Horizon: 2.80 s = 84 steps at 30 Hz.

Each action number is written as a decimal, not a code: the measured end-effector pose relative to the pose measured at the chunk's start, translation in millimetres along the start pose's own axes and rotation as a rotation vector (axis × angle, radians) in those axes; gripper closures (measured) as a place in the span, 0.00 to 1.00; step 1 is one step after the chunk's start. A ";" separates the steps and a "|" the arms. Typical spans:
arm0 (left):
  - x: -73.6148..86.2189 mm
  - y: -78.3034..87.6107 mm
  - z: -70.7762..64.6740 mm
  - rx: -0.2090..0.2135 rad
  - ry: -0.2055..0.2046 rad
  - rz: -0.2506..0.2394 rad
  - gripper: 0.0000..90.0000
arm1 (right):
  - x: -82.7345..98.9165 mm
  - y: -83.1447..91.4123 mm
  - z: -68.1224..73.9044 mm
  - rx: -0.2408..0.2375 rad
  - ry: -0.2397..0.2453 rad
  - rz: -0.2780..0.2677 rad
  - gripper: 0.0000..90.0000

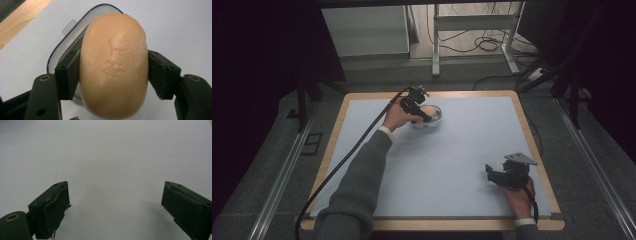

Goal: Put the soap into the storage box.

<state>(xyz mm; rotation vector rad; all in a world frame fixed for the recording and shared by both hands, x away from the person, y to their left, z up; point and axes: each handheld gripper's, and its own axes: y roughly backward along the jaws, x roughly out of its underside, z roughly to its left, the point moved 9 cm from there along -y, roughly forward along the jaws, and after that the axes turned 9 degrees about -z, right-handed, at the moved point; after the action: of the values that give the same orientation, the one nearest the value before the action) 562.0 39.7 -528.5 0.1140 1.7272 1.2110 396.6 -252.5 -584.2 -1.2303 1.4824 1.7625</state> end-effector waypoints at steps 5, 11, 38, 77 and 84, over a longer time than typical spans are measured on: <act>0.6 -5.6 3.4 -0.001 0.006 0.006 0.36 | 0.2 -0.2 0.1 0.000 0.002 0.002 0.09; 0.6 -10.8 3.6 0.002 0.013 0.007 0.36 | 0.5 -0.6 0.0 0.002 0.001 0.006 0.09; 13.7 35.4 -17.1 -0.006 0.008 -0.102 0.27 | 0.8 -0.9 -0.6 0.005 0.003 0.010 0.09; 174.8 105.4 -72.5 -0.040 0.168 -0.243 0.20 | 0.9 -1.2 0.0 0.024 0.019 0.011 0.09; 191.9 100.1 -70.7 -0.047 0.198 -0.226 0.20 | 1.1 -1.2 0.1 0.021 0.019 0.014 0.09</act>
<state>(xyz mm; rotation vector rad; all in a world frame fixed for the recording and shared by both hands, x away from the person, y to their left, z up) 368.6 149.6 -576.9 -0.2308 1.8242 1.1238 397.2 -252.3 -585.7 -1.2323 1.5202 1.7448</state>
